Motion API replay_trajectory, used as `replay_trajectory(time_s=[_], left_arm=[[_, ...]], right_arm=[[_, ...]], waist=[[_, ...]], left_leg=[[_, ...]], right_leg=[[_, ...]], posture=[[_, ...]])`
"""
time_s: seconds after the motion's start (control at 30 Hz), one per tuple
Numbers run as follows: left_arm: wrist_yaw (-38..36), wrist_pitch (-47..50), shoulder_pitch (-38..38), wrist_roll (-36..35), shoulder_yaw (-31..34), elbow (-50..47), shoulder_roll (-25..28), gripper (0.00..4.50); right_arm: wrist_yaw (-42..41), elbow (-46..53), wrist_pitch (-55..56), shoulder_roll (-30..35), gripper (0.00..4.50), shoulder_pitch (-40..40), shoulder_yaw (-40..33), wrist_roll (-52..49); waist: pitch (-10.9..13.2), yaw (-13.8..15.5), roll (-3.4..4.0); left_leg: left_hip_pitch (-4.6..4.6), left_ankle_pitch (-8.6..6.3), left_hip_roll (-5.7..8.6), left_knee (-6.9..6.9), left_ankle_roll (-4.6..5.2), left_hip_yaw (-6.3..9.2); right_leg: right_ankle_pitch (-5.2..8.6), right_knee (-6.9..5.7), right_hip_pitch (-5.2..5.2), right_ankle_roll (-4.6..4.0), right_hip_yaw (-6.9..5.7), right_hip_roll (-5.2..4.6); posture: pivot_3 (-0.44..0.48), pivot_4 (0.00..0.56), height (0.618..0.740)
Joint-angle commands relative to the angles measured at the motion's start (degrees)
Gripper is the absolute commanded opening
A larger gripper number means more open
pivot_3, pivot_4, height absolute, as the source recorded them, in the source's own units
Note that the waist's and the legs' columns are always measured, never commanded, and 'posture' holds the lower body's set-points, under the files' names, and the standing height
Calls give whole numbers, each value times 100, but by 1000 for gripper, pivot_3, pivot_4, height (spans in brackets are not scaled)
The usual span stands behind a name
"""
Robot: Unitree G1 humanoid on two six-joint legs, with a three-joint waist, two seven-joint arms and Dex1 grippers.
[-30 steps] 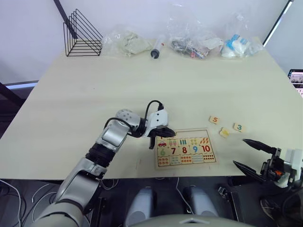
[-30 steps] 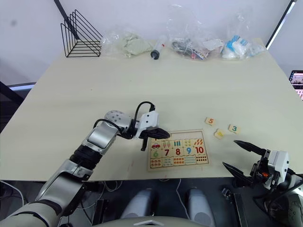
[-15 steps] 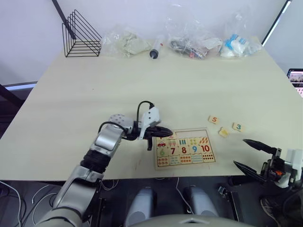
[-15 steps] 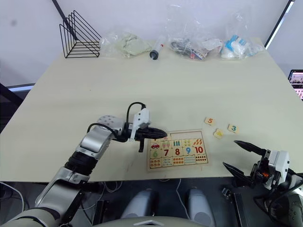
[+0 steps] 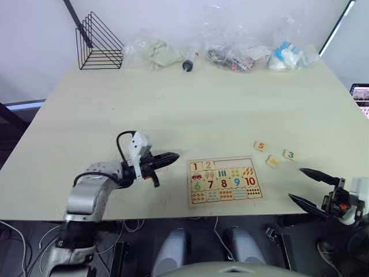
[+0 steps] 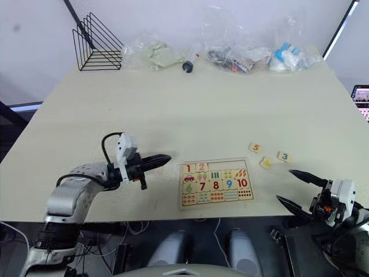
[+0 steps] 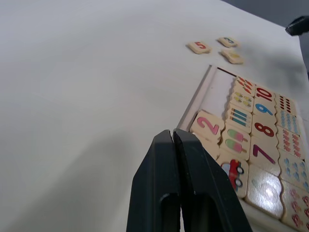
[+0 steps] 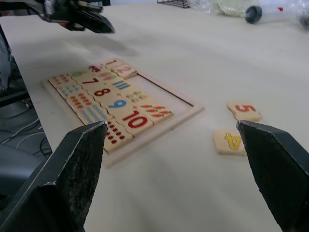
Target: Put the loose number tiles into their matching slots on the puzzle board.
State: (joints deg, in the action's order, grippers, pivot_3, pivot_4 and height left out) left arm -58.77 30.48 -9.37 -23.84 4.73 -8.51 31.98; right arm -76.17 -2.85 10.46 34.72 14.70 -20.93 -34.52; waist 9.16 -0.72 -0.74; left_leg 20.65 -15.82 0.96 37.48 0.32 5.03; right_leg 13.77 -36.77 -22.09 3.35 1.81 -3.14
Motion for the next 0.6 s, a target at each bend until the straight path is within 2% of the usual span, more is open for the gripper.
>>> replay_trajectory(time_s=[0.03, 0.23, 0.27, 0.33, 0.4, 0.53, 0.57, 0.6], left_arm=[[115, -395, 585, -261, 666, -463, 91, 129], [422, -812, 1440, -306, 1236, -647, 90, 129], [510, -989, 1531, -177, 1294, -554, 106, 344], [592, -1264, 1666, -126, 1448, -443, 87, 904], [629, -1411, 1767, -186, 1563, -414, 70, 1755], [473, -1639, 2028, -315, 1775, -332, 126, 4020], [410, -1672, 2097, -393, 1855, -303, 135, 4470], [354, -1689, 2155, -472, 1917, -282, 141, 4470]], right_arm=[[75, -122, 94, 116, 4500, -98, -187, 44], [478, -307, -47, 135, 4500, -140, -366, 84], [534, -327, -73, 140, 4500, -131, -403, 76], [617, -374, -108, 160, 4500, -110, -465, 85], [620, -424, -123, 186, 4500, -106, -507, 84], [656, -526, -128, 242, 4500, -98, -612, 61], [652, -540, -148, 264, 4500, -86, -646, 45], [630, -553, -164, 283, 4500, -73, -677, 27]], waist=[[0, 15, 0], [1, 20, 2], [1, 28, 2], [1, 44, 1], [1, 47, 1], [2, 28, 2], [2, 23, 2], [2, 19, 2]], left_leg=[[2, 0, 1, 1, 0, 2], [1, 0, -4, -6, -1, -8], [1, 0, -4, -6, -1, -9], [0, 0, -3, -4, -1, -10], [1, 0, -3, -4, -1, -12], [-1, -1, -4, -5, 0, -17], [0, -1, -4, -5, 0, -19], [0, -1, -4, -5, 0, -20]], right_leg=[[0, 0, 0, 0, -4, 0], [1, 5, -5, -3, 7, -4], [2, 4, -4, -6, 7, -6], [5, 5, -4, -11, 8, -6], [7, 5, -4, -15, 9, -6], [7, 5, -4, -13, 12, -6], [7, 5, -5, -13, 13, -6], [7, 6, -5, -14, 14, -6]], posture=[[0, 150, 740], [0, 150, 740], [0, 150, 740], [0, 150, 740], [0, 150, 740], [0, 150, 740], [0, 150, 740], [0, 150, 740]])
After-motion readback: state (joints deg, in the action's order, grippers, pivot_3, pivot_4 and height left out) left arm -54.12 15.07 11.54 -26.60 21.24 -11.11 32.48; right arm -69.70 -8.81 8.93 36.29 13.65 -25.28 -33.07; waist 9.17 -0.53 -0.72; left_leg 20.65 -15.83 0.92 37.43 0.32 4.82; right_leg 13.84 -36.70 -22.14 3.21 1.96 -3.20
